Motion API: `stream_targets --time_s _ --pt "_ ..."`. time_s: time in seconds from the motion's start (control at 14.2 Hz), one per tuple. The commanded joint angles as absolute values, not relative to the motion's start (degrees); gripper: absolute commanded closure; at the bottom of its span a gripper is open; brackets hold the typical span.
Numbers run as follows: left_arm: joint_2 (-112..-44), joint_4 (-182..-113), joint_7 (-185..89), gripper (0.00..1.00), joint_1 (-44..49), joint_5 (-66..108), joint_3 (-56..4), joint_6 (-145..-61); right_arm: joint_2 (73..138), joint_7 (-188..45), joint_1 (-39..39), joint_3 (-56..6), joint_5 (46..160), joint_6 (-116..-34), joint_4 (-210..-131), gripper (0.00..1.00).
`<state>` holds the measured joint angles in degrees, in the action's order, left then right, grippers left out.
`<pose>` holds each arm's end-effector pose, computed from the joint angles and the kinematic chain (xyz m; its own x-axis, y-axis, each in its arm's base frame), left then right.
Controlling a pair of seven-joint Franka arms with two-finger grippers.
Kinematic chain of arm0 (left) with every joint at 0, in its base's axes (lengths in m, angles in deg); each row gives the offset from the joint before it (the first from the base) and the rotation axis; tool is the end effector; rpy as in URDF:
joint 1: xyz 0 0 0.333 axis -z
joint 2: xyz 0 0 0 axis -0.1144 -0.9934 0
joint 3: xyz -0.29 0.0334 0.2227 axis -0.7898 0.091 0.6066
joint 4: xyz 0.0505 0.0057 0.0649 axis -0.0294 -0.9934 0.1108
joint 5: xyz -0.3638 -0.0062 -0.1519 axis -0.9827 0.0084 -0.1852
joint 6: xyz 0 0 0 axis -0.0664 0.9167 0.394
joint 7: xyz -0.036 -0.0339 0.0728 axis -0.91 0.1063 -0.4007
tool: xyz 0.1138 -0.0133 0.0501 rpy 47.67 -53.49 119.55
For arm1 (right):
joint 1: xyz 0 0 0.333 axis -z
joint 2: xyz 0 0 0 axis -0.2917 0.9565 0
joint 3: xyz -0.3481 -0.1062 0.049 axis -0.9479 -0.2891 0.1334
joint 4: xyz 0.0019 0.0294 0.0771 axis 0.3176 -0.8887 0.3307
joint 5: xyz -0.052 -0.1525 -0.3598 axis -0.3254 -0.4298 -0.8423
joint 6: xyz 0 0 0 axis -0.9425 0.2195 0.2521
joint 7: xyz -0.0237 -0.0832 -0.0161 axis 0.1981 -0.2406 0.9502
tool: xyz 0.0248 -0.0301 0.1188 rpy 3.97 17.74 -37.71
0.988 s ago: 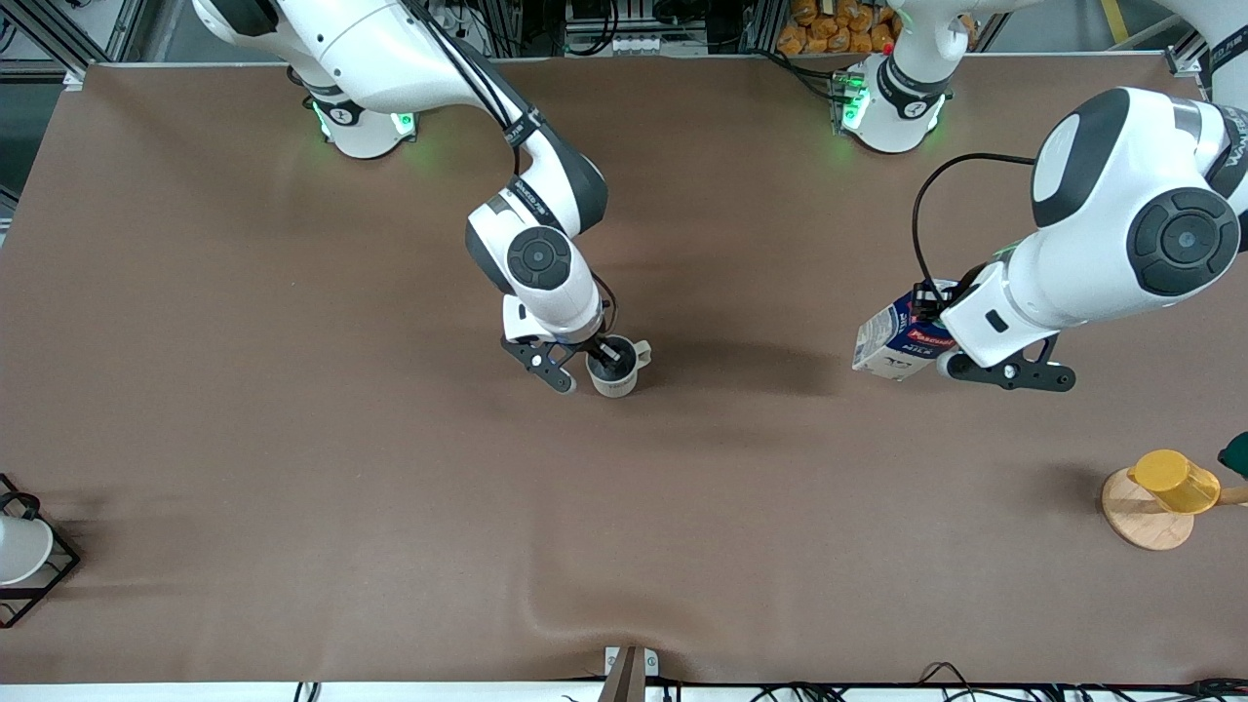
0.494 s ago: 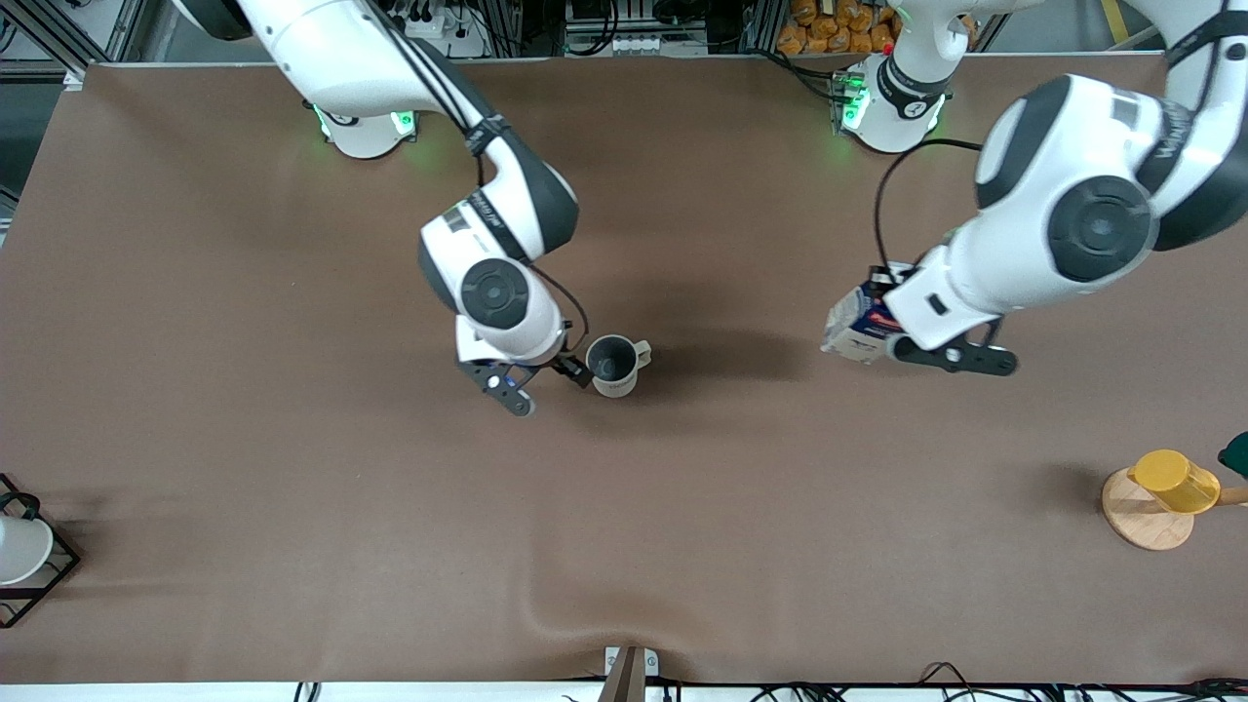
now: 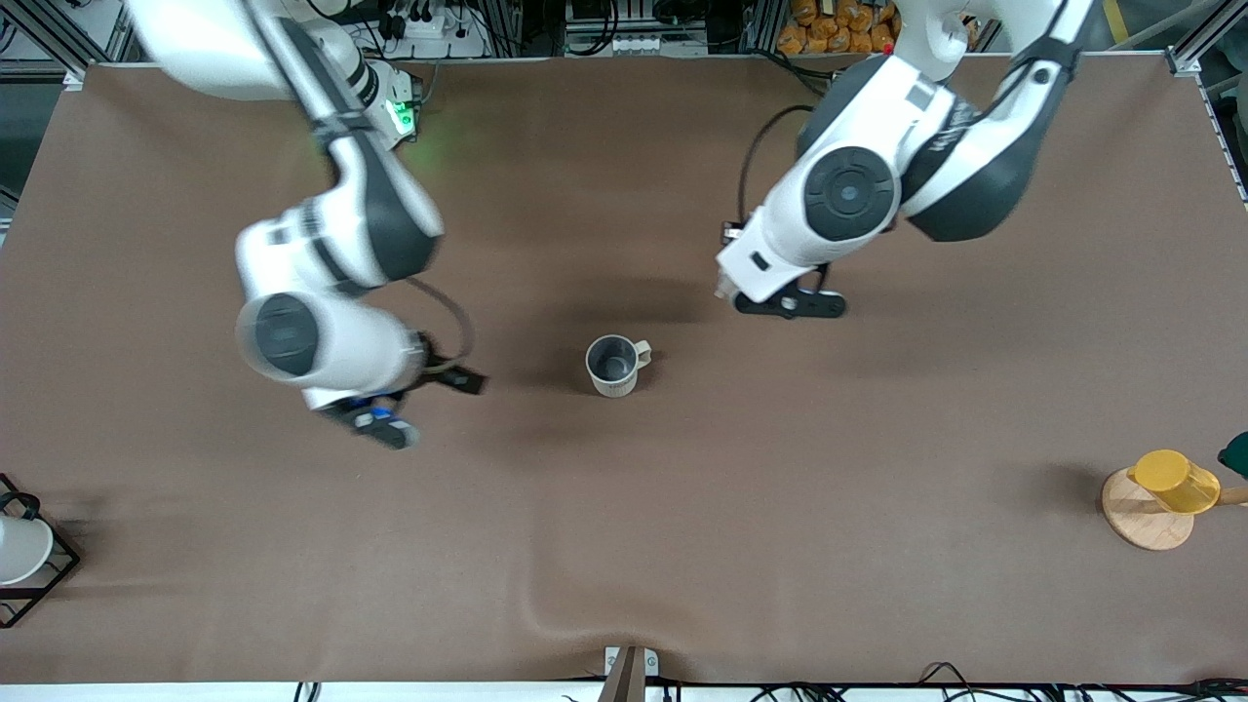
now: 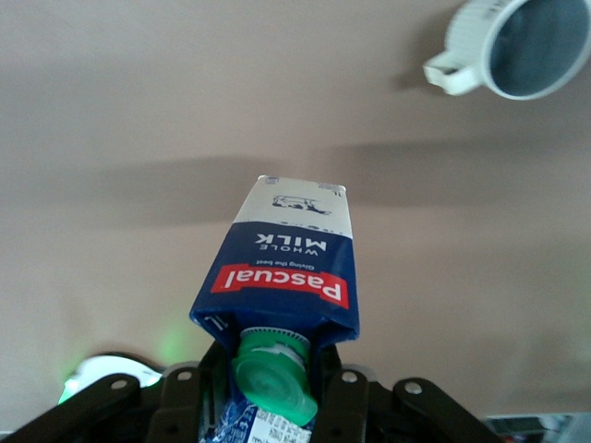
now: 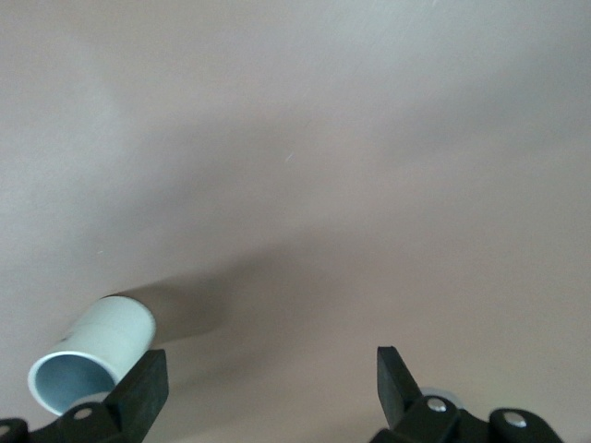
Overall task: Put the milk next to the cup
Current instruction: 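Release the mug and withdraw the right gripper while the left gripper carries the carton, then lower the milk carton beside the mug and open the left gripper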
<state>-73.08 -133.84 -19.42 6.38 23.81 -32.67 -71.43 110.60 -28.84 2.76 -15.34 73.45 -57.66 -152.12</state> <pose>0.5165 -0.3672 0.4945 0.9157 -0.0427 -0.3995 -0.0348 -0.9990 0.0272 0.6634 0.2258 0.4319 0.9038 -0.3475 -0.2497 -0.3617 -0.9322 -0.0119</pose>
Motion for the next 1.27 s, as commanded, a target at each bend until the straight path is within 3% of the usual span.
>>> stream_targets --time_s 0.0,0.28,0.56,0.92,1.2 --pt "-75.2 -132.9 -13.7 0.96 10.4 22.0 -32.4 -73.8 107.3 -39.0 8.4 -14.4 74.2 -56.2 -155.2 0.00" --pt "-80.9 -132.0 -2.4 0.96 16.6 22.3 -31.9 -83.4 104.1 -56.8 17.9 -14.6 73.6 -54.4 -156.0 0.00" --pt "-86.7 -126.0 4.0 0.96 22.8 23.9 -29.9 -85.2 100.4 -64.9 24.1 -14.7 71.8 -54.3 -156.5 0.00" --pt "-88.4 -125.4 3.7 0.96 29.4 24.0 -23.4 -90.2 86.8 -66.7 24.7 -14.1 71.7 -50.8 -155.6 0.00" --pt "-89.7 -124.1 3.5 0.96 32.6 24.7 -20.3 -90.6 83.0 -73.3 24.5 -14.4 71.8 -49.5 -157.6 0.00"
